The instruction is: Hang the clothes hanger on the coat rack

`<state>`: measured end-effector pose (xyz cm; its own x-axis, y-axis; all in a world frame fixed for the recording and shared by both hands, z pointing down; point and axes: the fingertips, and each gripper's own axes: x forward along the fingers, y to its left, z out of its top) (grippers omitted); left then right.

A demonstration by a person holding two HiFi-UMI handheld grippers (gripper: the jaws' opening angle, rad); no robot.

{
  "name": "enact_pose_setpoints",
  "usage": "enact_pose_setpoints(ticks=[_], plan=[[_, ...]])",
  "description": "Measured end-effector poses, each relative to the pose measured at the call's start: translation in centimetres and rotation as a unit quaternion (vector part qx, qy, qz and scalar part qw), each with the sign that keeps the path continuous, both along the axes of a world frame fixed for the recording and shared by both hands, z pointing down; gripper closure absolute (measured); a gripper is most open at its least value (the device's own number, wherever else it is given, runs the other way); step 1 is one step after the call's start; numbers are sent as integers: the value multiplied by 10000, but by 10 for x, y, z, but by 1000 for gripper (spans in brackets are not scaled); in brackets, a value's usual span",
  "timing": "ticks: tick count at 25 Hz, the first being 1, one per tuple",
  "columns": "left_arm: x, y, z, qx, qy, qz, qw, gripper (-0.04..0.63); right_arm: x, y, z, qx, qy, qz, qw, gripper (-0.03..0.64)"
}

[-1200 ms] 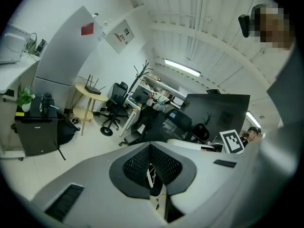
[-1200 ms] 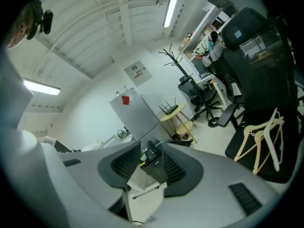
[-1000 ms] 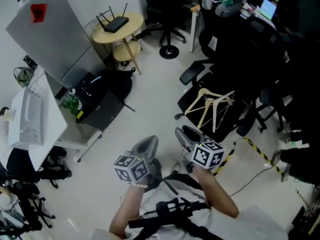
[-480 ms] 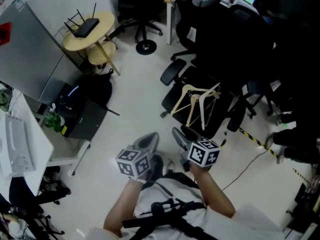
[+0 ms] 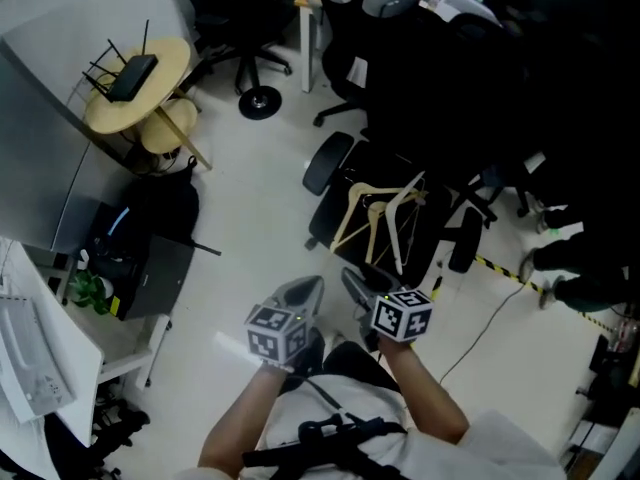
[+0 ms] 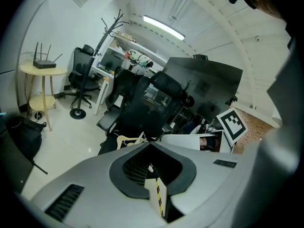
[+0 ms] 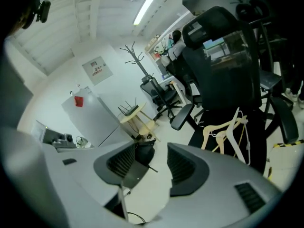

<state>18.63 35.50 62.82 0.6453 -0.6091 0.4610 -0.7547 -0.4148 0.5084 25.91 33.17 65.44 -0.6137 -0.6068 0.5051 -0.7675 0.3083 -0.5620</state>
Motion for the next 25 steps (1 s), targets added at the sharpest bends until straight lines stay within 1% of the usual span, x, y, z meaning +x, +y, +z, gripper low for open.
enact_pose_setpoints(ticks=[4,8,13,18,22,25], plan=[[17,-12,21,-113,93,415,9990,598,16,-14,17,-15,252,288,9993,376],[43,-23,43,-177,81,833,9963,598,39,-19,43,-142,491,598,9969,354],[75,-44,76,-396,62,1148,9926,598,63,-32,80,-399,744,840,9929,348],[100,-62,106,-595,-121,1441,9877,598,91,-54,121,-590,1168,963,9867,348],[121,-78,135,-726,-284,1602,9840,597,121,-77,159,-637,1697,901,9793,348],[135,-87,155,-836,-375,1681,9815,598,142,-88,191,-780,2008,861,9727,347]])
